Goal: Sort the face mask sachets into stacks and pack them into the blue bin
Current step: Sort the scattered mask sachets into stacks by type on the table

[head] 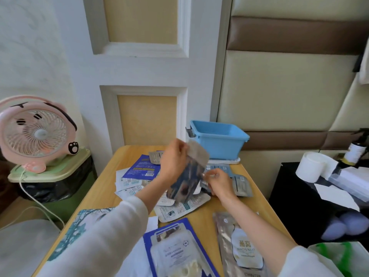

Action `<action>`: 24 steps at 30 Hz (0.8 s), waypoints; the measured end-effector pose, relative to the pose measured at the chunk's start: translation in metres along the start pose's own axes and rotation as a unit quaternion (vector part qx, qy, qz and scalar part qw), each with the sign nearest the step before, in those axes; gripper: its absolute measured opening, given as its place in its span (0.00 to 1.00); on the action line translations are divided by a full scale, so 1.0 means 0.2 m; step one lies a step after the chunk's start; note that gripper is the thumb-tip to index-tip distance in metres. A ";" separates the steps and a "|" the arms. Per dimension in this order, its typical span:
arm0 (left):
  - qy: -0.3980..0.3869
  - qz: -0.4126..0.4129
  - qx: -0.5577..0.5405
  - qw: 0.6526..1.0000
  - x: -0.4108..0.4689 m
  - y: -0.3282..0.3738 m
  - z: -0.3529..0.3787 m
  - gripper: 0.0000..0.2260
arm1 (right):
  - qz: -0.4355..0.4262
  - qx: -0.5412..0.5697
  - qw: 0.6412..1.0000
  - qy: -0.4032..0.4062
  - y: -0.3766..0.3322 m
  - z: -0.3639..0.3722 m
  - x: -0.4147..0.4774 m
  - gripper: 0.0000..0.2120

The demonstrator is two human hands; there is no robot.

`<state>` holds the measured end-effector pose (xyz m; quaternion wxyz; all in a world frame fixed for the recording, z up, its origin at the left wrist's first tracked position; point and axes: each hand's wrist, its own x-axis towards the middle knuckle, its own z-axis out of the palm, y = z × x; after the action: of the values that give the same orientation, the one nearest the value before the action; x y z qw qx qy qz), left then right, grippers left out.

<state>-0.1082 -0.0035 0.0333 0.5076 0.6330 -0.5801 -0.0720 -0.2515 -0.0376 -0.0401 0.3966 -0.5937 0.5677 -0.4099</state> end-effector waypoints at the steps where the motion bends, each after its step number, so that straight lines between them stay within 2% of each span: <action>1: 0.018 -0.016 -0.059 0.998 0.04 0.03 -0.04 0.07 | -0.009 0.051 0.999 0.005 -0.03 -0.01 -0.01 0.10; 3: 0.040 -0.048 -0.166 0.984 0.08 0.06 -0.11 0.06 | -0.027 0.136 0.990 0.006 -0.09 -0.02 -0.03 0.12; 5: 0.041 -0.085 -0.245 0.965 0.09 0.05 -0.16 0.07 | -0.055 0.182 0.982 -0.006 -0.14 -0.04 -0.05 0.18; 8: 0.028 -0.149 -0.330 0.932 0.04 0.02 -0.19 0.07 | -0.075 0.204 0.973 -0.076 -0.21 -0.08 -0.07 0.26; 10: 0.029 -0.187 -0.378 0.906 0.01 -0.01 -0.20 0.07 | -0.063 0.186 0.969 -0.147 -0.23 -0.11 -0.09 0.22; 12: 0.029 -0.206 -0.385 0.899 -0.04 -0.03 -0.20 0.07 | -0.045 0.161 0.959 -0.229 -0.23 -0.13 -0.12 0.15; 14: 0.013 -0.198 -0.311 0.929 -0.12 -0.02 -0.23 0.06 | -0.041 0.145 0.952 -0.266 -0.20 -0.14 -0.14 0.09; 15: -0.013 -0.188 -0.231 0.955 -0.19 0.00 -0.25 0.10 | -0.035 0.145 0.957 -0.248 -0.18 -0.16 -0.15 0.08; 16: -0.064 -0.170 -0.145 0.973 -0.29 0.01 -0.27 0.16 | -0.023 0.148 0.966 -0.211 -0.17 -0.18 -0.14 0.08; 17: -0.146 -0.151 -0.073 0.975 -0.39 0.02 -0.27 0.24 | -0.007 0.155 0.974 -0.164 -0.14 -0.20 -0.12 0.10; 19: -0.349 -0.128 0.052 0.927 -0.68 0.01 -0.23 0.33 | 0.023 0.197 0.974 -0.110 -0.10 -0.24 -0.08 0.15; 21: -0.385 0.008 0.251 0.888 -1.02 -0.06 -0.14 0.33 | 0.038 0.230 0.965 -0.120 -0.07 -0.25 -0.07 0.21; 22: -0.367 0.035 0.315 0.874 -1.11 -0.11 -0.11 0.27 | 0.036 0.224 0.964 -0.138 -0.07 -0.26 -0.08 0.21; 23: -0.371 0.052 0.338 0.863 -1.16 -0.17 -0.09 0.19 | 0.027 0.205 0.966 -0.157 -0.09 -0.25 -0.10 0.20; 24: -0.360 0.110 0.364 0.852 -1.20 -0.22 -0.06 0.17 | 0.013 0.179 0.970 -0.167 -0.11 -0.25 -0.11 0.18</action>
<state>-0.1470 0.1874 -0.1127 0.0005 0.6344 -0.7727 -0.0222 -0.2913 -0.0142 -0.0038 0.5907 -0.5660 0.4186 -0.3942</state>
